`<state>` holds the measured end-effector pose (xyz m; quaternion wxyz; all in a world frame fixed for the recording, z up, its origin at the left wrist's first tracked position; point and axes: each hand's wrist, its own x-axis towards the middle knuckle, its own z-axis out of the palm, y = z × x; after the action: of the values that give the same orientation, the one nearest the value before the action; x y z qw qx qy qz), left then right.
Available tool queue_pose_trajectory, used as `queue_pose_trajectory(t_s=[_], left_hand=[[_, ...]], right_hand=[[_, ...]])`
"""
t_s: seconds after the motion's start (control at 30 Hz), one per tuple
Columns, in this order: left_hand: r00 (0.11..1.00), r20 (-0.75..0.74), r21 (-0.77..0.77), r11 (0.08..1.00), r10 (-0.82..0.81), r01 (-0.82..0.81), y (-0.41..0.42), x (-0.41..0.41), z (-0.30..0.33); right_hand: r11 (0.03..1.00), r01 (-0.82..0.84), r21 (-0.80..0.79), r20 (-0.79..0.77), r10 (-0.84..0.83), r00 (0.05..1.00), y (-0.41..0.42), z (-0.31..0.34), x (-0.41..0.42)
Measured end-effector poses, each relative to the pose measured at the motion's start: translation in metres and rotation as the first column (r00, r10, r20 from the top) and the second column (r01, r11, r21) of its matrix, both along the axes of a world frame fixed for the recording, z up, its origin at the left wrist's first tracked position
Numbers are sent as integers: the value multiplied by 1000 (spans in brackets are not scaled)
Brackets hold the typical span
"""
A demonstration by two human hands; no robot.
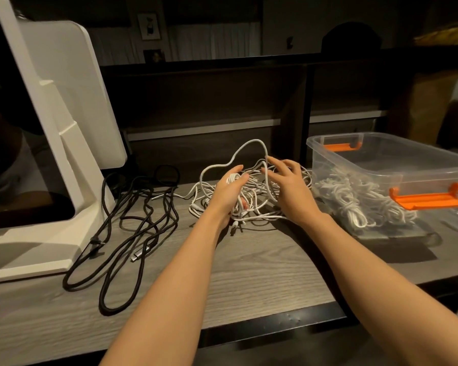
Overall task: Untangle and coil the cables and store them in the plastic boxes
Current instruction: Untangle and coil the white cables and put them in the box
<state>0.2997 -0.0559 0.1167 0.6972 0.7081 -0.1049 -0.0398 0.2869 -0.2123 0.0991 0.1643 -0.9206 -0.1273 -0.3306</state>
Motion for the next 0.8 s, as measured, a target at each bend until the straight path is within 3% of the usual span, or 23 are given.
queue_pose_trajectory(t_s=[0.13, 0.23, 0.33, 0.43, 0.5, 0.57, 0.67, 0.8], left_hand=[[987, -163, -104, 994, 2, -19, 7, 0, 4], [937, -339, -45, 997, -81, 70, 14, -1, 8], [909, -398, 0, 991, -124, 135, 18, -4, 11], [945, -285, 205, 953, -159, 223, 19, -8, 13], [980, -113, 439, 876, -166, 199, 16, -7, 11], [983, 13, 576, 805, -182, 141, 11, -6, 8], [983, 43, 600, 792, -179, 118, 7, -8, 7], [997, -8, 516, 853, -83, 75, 7, -7, 5]], right_hand=[[986, 158, -57, -82, -162, 983, -7, -3, 3], [972, 185, -142, -83, -198, 977, -14, -4, 3], [972, 193, -133, -89, -206, 975, -14, -1, 1], [932, 240, -272, -66, -267, 962, -6, 1, 0], [929, 257, -266, -78, -286, 955, -4, 3, -2], [934, 298, -199, -106, -323, 940, -7, 4, -5], [888, 411, -207, -178, -447, 877, -13, 8, -10], [856, 466, -225, -180, -506, 844, -8, 9, -14]])
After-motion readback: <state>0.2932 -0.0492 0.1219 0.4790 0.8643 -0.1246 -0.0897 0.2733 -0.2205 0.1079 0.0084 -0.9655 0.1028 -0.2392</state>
